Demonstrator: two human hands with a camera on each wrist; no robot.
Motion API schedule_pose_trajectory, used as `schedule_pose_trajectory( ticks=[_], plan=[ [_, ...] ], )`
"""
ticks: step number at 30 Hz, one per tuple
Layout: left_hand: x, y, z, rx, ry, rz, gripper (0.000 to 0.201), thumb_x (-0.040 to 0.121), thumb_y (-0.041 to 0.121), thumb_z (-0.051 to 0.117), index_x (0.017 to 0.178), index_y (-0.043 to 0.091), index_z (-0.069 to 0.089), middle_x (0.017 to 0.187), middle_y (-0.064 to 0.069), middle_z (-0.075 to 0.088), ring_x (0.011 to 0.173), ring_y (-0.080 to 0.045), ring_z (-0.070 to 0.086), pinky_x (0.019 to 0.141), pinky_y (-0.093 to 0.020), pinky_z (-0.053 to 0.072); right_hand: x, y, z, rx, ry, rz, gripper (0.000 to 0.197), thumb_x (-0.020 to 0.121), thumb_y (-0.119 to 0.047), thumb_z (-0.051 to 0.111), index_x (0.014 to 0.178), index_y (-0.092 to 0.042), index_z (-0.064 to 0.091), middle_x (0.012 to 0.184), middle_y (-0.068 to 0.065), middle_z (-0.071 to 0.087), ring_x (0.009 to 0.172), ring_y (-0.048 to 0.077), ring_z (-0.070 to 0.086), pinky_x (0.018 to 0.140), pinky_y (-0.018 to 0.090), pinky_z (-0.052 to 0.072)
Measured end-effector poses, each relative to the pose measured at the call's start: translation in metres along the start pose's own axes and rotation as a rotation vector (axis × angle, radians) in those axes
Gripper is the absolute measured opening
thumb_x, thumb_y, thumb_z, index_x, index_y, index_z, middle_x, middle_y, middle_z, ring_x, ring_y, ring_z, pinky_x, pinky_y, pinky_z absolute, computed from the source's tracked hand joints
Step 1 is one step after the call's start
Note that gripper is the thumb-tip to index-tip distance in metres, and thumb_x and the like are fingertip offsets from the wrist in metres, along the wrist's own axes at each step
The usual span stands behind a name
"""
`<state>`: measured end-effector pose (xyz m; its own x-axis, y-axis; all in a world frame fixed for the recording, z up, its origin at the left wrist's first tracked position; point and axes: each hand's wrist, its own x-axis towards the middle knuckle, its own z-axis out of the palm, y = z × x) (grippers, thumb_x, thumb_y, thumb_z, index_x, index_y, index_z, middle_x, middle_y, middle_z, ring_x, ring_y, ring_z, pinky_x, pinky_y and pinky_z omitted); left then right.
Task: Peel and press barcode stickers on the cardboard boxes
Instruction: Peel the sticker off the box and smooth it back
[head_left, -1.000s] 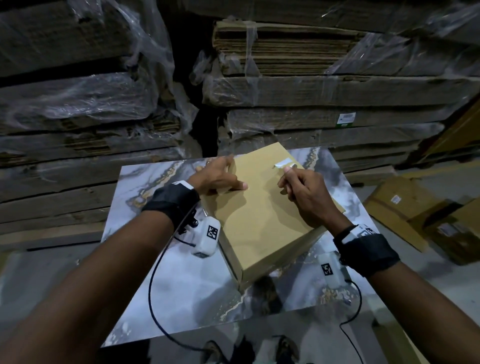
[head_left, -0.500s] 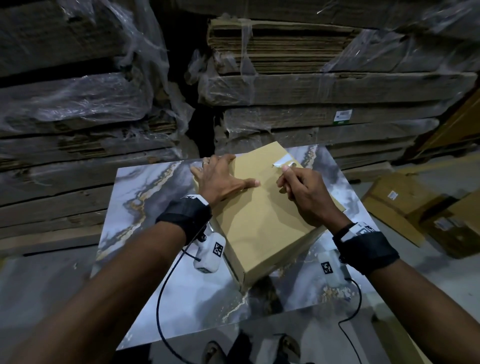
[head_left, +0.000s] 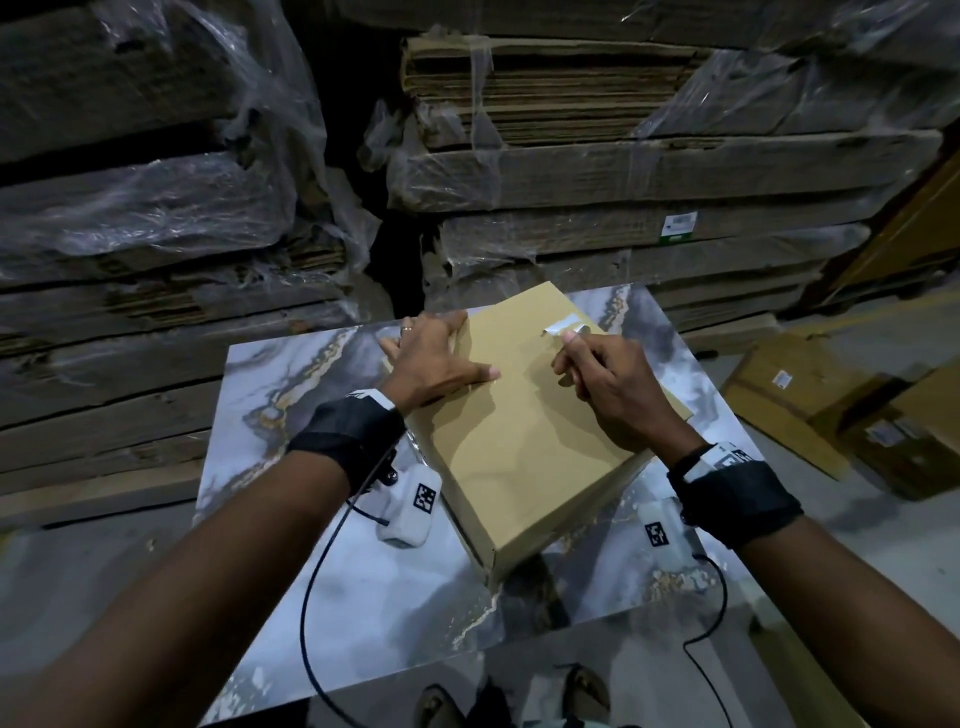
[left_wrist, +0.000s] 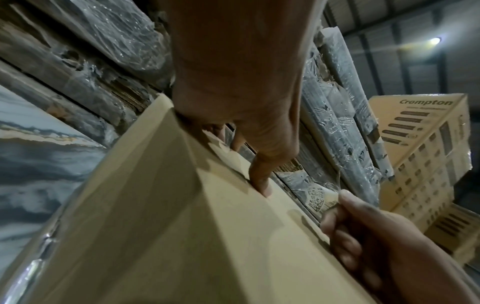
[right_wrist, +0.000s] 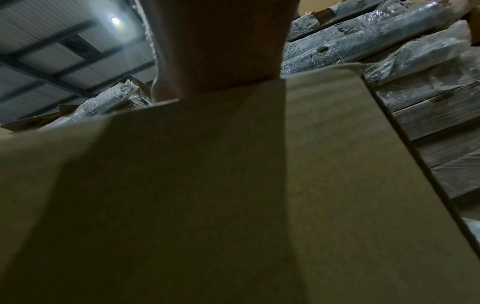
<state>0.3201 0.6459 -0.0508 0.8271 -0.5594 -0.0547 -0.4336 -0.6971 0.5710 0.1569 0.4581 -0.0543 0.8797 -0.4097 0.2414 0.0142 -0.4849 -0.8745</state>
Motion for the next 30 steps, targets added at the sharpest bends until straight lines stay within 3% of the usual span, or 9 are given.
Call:
schedule_pose_trajectory(
  ticks=[2, 8, 11, 16, 19, 24, 27, 30],
  plan=[
    [-0.006, 0.008, 0.002, 0.035, 0.049, -0.015, 0.088, 0.064, 0.059, 0.086, 0.141, 0.031, 0.055, 0.135, -0.013, 0.052, 0.134, -0.029, 0.036, 0.105, -0.046, 0.021, 0.000, 0.000, -0.001, -0.011, -0.002, 0.001, 0.052, 0.109, -0.041, 0.048, 0.072, -0.013, 0.071, 0.055, -0.003, 0.057, 0.056, 0.013, 0.060, 0.059, 0.044, 0.053],
    [-0.005, 0.009, 0.013, 0.164, 0.100, -0.036, 0.113, 0.043, 0.101, 0.059, 0.138, 0.040, 0.049, 0.134, -0.006, 0.049, 0.133, -0.031, 0.035, 0.107, -0.058, 0.019, -0.001, 0.003, 0.000, 0.010, 0.014, 0.000, 0.053, 0.108, -0.044, 0.047, 0.073, -0.013, 0.071, 0.055, -0.002, 0.056, 0.060, 0.031, 0.061, 0.056, 0.040, 0.047],
    [-0.009, 0.002, 0.007, 0.198, 0.030, 0.068, 0.106, 0.060, 0.094, 0.058, 0.150, 0.043, 0.035, 0.142, -0.005, 0.040, 0.135, -0.029, 0.033, 0.106, -0.050, 0.022, -0.001, 0.006, -0.001, 0.047, 0.004, -0.002, 0.052, 0.108, -0.044, 0.047, 0.074, -0.012, 0.070, 0.056, 0.000, 0.054, 0.059, 0.026, 0.059, 0.057, 0.042, 0.046],
    [-0.045, -0.034, 0.000, 0.328, -0.058, 0.434, 0.071, 0.085, 0.085, 0.025, 0.150, 0.055, 0.033, 0.161, 0.008, 0.023, 0.151, -0.027, 0.018, 0.115, -0.055, 0.013, -0.003, 0.006, 0.000, 0.036, 0.012, -0.023, 0.053, 0.109, -0.043, 0.047, 0.074, -0.012, 0.070, 0.056, 0.003, 0.054, 0.055, 0.016, 0.057, 0.057, 0.043, 0.048],
    [-0.057, -0.044, 0.004, 0.274, -0.021, 0.533, 0.056, 0.095, 0.075, 0.028, 0.145, 0.054, 0.042, 0.159, 0.013, 0.030, 0.148, -0.024, 0.026, 0.113, -0.055, 0.019, -0.002, 0.004, 0.000, 0.016, 0.014, -0.028, 0.053, 0.109, -0.044, 0.046, 0.073, -0.012, 0.070, 0.055, 0.003, 0.054, 0.054, 0.017, 0.056, 0.060, 0.041, 0.052],
    [-0.054, -0.036, 0.007, 0.212, 0.120, 0.738, 0.039, 0.098, 0.058, 0.051, 0.122, 0.036, 0.071, 0.136, 0.015, 0.058, 0.122, -0.017, 0.054, 0.093, -0.053, 0.040, -0.002, 0.003, 0.000, 0.016, 0.010, -0.016, 0.053, 0.109, -0.042, 0.046, 0.073, -0.012, 0.071, 0.056, -0.001, 0.054, 0.056, 0.019, 0.059, 0.059, 0.041, 0.051],
    [-0.047, -0.033, 0.011, 0.103, 0.192, 0.821, 0.029, 0.094, 0.046, 0.066, 0.109, 0.024, 0.079, 0.121, 0.011, 0.069, 0.111, -0.017, 0.063, 0.088, -0.050, 0.046, -0.003, 0.003, 0.000, 0.018, 0.011, -0.007, 0.053, 0.109, -0.042, 0.047, 0.073, -0.012, 0.071, 0.056, -0.001, 0.055, 0.057, 0.019, 0.060, 0.058, 0.038, 0.048],
    [-0.048, -0.032, 0.011, 0.126, 0.177, 0.854, 0.034, 0.096, 0.045, 0.064, 0.112, 0.018, 0.078, 0.123, 0.007, 0.072, 0.120, -0.016, 0.064, 0.093, -0.050, 0.046, -0.002, 0.004, 0.000, 0.023, 0.012, 0.006, 0.053, 0.109, -0.043, 0.047, 0.073, -0.013, 0.070, 0.056, -0.002, 0.055, 0.056, 0.016, 0.059, 0.058, 0.039, 0.048]
  ],
)
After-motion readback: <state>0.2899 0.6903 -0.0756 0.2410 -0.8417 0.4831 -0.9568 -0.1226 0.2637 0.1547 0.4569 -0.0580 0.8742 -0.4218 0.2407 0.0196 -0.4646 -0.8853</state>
